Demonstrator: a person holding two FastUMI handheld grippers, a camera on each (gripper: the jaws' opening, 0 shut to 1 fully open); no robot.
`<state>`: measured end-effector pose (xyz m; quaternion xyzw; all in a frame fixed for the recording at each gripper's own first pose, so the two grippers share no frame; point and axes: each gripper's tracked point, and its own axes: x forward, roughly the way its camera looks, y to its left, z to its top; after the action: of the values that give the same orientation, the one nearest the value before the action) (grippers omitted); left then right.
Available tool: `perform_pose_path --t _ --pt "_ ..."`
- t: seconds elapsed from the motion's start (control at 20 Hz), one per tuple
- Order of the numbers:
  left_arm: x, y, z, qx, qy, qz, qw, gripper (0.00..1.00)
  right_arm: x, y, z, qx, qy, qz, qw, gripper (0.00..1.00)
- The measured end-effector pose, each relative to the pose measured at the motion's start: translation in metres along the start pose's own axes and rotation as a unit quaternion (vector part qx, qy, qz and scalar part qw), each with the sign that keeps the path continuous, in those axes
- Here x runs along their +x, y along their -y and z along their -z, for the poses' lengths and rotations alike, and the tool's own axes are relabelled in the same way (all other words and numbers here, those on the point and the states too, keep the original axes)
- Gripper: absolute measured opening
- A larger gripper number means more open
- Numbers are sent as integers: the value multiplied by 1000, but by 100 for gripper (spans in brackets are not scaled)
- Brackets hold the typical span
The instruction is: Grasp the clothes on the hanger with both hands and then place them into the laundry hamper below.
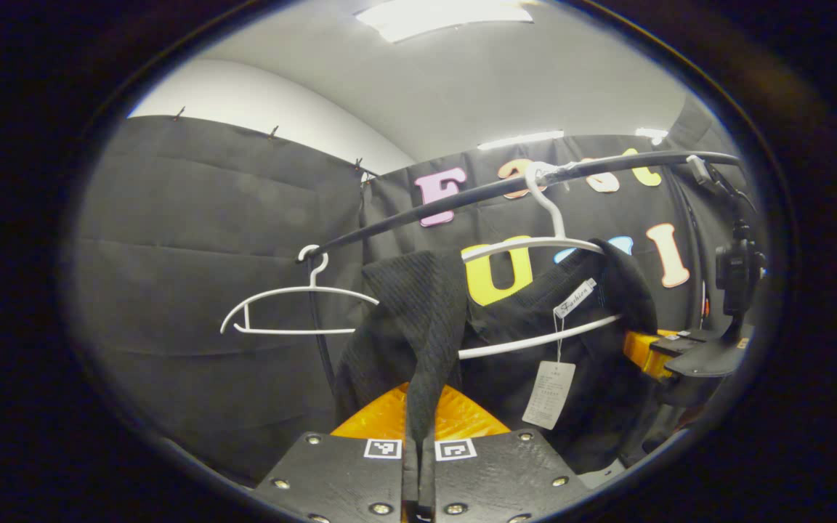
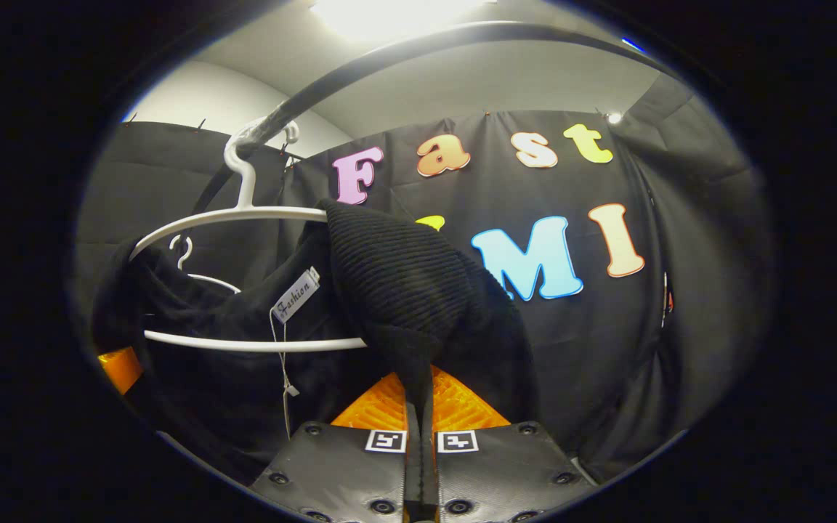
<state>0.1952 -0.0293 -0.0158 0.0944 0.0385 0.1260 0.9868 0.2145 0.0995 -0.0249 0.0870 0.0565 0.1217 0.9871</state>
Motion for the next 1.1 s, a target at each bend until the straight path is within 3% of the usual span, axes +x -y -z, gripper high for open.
perform_pose_path --t 0.2,0.35,0.9,1.1 --pt "-22 -18 -50 30 66 -7 997 2 -9 16 -24 -7 34 30 999 1" --pt "-31 -24 -67 31 81 -8 996 1 -13 29 -42 -13 55 45 997 1" --pt "-4 -93 -86 6 99 -28 995 2 -2 81 -85 -22 101 85 991 5" --pt "13 -111 -92 -1 112 -18 994 2 7 92 -83 -9 99 88 991 1"
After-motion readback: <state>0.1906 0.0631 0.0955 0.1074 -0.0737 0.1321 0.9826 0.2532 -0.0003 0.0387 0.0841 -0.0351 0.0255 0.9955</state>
